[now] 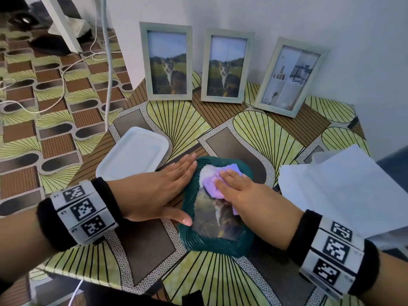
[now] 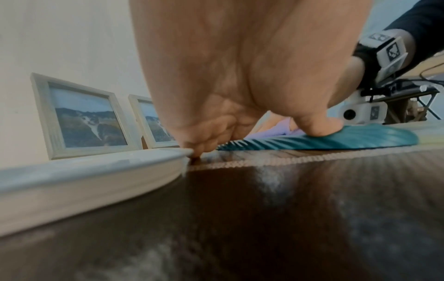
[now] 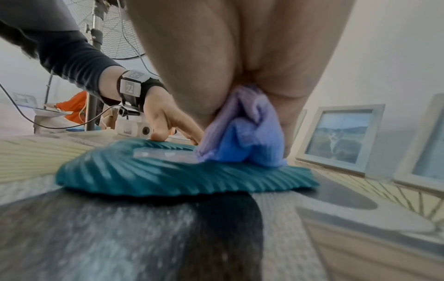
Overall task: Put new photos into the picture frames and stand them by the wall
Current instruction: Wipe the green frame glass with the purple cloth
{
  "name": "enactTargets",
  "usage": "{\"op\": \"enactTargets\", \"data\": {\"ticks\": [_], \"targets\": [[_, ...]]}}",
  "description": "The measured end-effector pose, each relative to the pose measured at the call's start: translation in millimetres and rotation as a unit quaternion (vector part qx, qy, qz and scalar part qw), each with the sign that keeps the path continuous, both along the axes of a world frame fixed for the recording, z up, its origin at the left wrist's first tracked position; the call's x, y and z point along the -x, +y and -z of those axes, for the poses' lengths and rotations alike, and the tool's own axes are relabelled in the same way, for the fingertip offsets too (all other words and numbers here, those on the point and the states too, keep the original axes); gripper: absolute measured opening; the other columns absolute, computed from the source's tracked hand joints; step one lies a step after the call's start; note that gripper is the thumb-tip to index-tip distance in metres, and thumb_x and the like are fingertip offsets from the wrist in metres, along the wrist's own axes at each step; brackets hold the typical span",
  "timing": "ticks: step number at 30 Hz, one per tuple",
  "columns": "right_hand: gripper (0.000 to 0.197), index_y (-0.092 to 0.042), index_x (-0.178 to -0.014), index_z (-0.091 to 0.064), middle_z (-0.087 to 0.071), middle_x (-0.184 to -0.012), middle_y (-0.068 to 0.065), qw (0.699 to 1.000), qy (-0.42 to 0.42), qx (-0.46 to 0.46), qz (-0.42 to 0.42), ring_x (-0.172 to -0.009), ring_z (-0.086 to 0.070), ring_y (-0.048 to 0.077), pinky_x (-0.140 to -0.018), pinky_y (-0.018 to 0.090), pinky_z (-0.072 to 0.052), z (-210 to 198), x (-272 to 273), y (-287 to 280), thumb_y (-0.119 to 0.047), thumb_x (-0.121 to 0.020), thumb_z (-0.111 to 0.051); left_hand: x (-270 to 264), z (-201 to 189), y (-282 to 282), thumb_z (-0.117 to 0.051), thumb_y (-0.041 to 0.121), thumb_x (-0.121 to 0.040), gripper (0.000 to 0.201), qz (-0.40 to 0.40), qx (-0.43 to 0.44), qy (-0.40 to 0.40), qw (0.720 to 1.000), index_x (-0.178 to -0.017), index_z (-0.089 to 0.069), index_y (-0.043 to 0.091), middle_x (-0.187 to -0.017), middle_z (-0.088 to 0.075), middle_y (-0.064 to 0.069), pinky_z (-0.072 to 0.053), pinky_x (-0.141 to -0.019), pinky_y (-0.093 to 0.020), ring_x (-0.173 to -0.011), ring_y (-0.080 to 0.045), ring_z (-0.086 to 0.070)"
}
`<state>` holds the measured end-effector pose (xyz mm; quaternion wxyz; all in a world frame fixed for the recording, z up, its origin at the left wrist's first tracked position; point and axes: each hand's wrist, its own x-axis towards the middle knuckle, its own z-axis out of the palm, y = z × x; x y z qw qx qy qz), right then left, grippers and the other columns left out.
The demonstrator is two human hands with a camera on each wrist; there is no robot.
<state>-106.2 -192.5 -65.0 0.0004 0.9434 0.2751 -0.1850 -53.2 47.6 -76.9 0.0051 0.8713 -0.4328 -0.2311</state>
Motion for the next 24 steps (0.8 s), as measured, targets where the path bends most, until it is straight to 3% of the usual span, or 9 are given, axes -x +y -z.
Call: {"op": "enactTargets", "data": {"ticks": [4, 7, 11, 15, 20, 24], "targets": [[0.074, -0.013, -0.155, 0.0, 0.006, -0.164, 0.008, 1.0, 0.022, 0.005, 0.018, -0.151, 0.005, 0.019, -0.12, 0.031, 0.001, 5.8, -1.5, -0.7, 0.0, -0.095, -0.042, -3.6, -1.0, 1.8, -0.028, 0.08, -0.085, 0.108, 0.011, -0.004, 0.01, 1.0, -0.146, 0.033, 0.015, -0.153, 0.043, 0.001, 0.024, -0.106, -0.009, -0.137, 0.002, 0.038], [0.073, -0.012, -0.155, -0.004, 0.004, -0.164, 0.007, 0.999, 0.019, -0.005, 0.03, -0.151, 0.002, 0.018, -0.122, 0.032, -0.007, 7.7, -10.3, 5.9, 0.0, -0.095, -0.044, -1.4, -0.8, 0.1, -0.029, 0.08, -0.085, 0.108, 0.024, 0.006, 0.011, 1.0, -0.147, 0.033, 0.017, -0.151, 0.045, 0.003, 0.015, -0.116, -0.017, -0.141, 0.0, 0.034], [0.071, -0.011, -0.155, -0.006, 0.001, -0.164, 0.006, 0.998, 0.014, -0.028, 0.049, -0.151, -0.001, 0.018, -0.121, 0.036, -0.014, 12.7, -15.8, 12.6, 0.0, -0.095, -0.043, 0.9, 1.7, -0.9, -0.027, 0.08, -0.086, 0.107, 0.02, -0.004, 0.01, 1.0, -0.147, 0.033, 0.015, -0.152, 0.045, 0.001, 0.019, -0.114, -0.018, -0.139, -0.001, 0.037], [0.068, -0.009, -0.155, -0.009, -0.003, -0.164, 0.01, 0.998, 0.003, -0.041, 0.057, -0.151, -0.007, 0.021, -0.119, 0.038, -0.023, 21.7, -19.3, 22.0, -0.003, -0.096, -0.043, 4.0, 2.9, -3.1, -0.025, 0.081, -0.085, 0.108, 0.017, -0.008, 0.009, 1.0, -0.147, 0.033, 0.013, -0.152, 0.044, -0.004, 0.014, -0.119, -0.024, -0.138, -0.003, 0.039], [0.069, -0.007, -0.154, -0.008, 0.001, -0.164, 0.01, 0.999, 0.016, -0.003, 0.029, -0.151, -0.002, 0.02, -0.117, 0.04, -0.025, 20.1, -25.3, 36.5, -0.012, -0.098, -0.048, 5.1, -0.5, -4.4, -0.028, 0.078, -0.087, 0.107, 0.012, 0.003, 0.007, 1.0, -0.148, 0.031, 0.013, -0.153, 0.041, -0.004, 0.023, -0.11, -0.014, -0.137, -0.001, 0.04], [0.073, -0.01, -0.155, -0.002, 0.009, -0.164, 0.008, 0.998, 0.062, 0.021, -0.018, -0.151, 0.005, 0.017, -0.12, 0.038, -0.015, 2.8, -10.2, 38.2, -0.012, -0.098, -0.048, 6.4, -2.6, -6.2, -0.025, 0.079, -0.085, 0.107, 0.005, -0.007, 0.008, 1.0, -0.15, 0.026, 0.011, -0.153, 0.04, -0.006, 0.025, -0.107, -0.012, -0.137, -0.002, 0.04]]}}
